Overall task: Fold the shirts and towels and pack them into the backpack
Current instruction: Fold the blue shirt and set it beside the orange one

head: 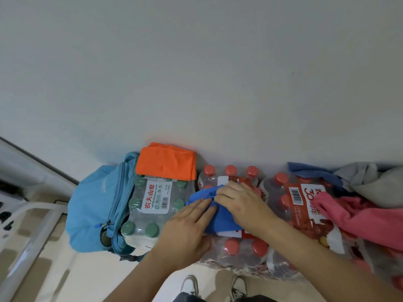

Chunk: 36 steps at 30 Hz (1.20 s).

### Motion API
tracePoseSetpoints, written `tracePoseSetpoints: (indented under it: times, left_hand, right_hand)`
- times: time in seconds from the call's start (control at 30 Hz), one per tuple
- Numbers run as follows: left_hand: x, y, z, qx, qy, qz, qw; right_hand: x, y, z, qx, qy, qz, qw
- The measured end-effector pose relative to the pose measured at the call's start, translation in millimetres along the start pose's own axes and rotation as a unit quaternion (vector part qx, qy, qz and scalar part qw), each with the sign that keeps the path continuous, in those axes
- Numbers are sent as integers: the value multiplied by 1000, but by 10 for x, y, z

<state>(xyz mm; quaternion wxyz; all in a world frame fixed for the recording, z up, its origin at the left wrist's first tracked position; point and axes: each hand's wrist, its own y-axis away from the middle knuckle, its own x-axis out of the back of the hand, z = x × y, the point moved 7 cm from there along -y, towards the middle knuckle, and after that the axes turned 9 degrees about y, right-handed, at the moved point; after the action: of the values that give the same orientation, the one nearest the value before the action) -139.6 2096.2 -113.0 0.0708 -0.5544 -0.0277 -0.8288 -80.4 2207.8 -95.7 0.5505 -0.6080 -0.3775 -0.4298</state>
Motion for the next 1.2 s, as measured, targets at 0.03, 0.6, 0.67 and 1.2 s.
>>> tracePoseSetpoints:
  times: [0.03, 0.6, 0.67, 1.2]
  left_hand:
    - [-17, 1, -19, 6, -9, -13, 1000]
    - [235, -158, -331, 184, 346, 67, 918]
    - [235, -87, -357, 227, 443, 104, 861]
    - [63, -100, -349, 315, 501, 190, 783]
  right_hand:
    - [-26, 13, 31, 9, -18, -23, 1000]
    - [49, 138, 323, -200, -258, -221, 919]
    - [71, 219, 337, -247, -293, -240, 892]
    - [-15, 559, 463, -472, -419, -69, 773]
